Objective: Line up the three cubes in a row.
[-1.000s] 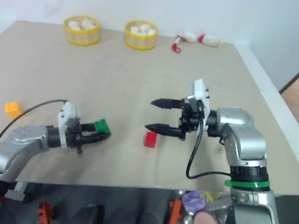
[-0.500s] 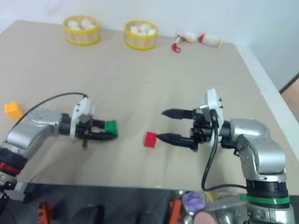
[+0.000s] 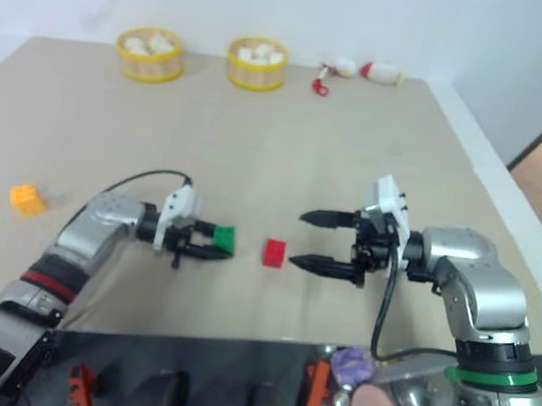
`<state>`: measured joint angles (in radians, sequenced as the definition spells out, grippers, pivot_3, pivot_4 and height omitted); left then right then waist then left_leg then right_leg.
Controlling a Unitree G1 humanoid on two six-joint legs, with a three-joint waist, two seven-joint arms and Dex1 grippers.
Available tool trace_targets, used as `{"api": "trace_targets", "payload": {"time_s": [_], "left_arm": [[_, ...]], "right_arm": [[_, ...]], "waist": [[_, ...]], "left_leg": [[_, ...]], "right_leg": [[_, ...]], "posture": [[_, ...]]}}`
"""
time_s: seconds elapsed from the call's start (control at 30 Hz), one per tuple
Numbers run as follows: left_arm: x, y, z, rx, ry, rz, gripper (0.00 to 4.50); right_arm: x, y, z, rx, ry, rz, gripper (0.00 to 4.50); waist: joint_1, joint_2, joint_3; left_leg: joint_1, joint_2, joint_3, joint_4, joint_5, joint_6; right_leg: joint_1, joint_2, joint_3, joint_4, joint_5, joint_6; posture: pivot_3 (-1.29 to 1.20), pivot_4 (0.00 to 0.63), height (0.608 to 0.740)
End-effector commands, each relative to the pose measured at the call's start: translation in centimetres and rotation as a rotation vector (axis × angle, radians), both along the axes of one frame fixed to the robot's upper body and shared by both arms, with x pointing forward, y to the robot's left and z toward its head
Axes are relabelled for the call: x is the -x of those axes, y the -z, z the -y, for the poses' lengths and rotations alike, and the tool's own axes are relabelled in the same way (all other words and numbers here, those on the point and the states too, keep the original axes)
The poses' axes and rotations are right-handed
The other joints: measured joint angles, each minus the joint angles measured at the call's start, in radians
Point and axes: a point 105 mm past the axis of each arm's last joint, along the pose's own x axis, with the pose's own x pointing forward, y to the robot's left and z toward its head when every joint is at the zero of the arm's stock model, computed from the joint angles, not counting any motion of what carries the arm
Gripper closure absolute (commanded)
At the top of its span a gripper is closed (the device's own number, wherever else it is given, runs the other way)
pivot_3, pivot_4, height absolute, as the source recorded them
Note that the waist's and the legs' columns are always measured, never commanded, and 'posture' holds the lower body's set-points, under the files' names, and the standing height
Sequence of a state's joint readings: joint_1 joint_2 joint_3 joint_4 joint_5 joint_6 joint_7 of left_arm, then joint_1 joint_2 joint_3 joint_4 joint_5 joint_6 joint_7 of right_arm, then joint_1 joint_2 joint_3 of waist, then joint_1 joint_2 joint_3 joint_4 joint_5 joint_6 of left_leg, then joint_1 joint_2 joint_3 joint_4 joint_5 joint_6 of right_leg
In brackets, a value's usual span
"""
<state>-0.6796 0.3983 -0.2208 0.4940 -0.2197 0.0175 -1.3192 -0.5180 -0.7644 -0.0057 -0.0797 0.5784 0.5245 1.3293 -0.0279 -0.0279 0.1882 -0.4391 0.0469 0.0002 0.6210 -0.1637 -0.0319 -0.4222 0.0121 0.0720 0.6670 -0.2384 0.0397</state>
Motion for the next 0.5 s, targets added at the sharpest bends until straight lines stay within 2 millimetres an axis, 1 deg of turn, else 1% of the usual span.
{"api": "trace_targets", "payload": {"time_s": [0.03,0.23,0.5], "left_arm": [[-0.1,-1.2,0.3,0.015,0.032,0.037,3.12],[-0.1,-0.7,0.1,-0.005,0.038,0.036,3.12],[-0.1,0.5,-0.8,-0.047,0.011,0.028,3.12]], "right_arm": [[0.1,-1.0,0.1,-0.003,-0.002,0.053,0.32],[0.0,-1.0,-0.1,-0.005,-0.003,0.056,0.32],[-0.2,-1.2,-0.4,-0.008,-0.008,0.06,0.32]], "waist": [[-0.001,0.0,0.0],[-0.001,0.0,0.0],[-0.001,0.0,0.0]], "left_leg": [[0.0,0.0,0.0,0.0,0.0,0.0],[0.0,0.0,0.0,0.0,0.0,0.0],[0.0,0.0,0.0,0.001,0.0,0.0]], "right_leg": [[0.0,0.0,0.0,0.0,0.0,0.0],[0.0,0.0,0.0,0.001,0.0,0.0],[0.0,0.0,0.0,0.001,0.0,0.0]], "posture": [[0.0,0.15,0.74],[0.0,0.15,0.74],[0.0,0.15,0.74]]}}
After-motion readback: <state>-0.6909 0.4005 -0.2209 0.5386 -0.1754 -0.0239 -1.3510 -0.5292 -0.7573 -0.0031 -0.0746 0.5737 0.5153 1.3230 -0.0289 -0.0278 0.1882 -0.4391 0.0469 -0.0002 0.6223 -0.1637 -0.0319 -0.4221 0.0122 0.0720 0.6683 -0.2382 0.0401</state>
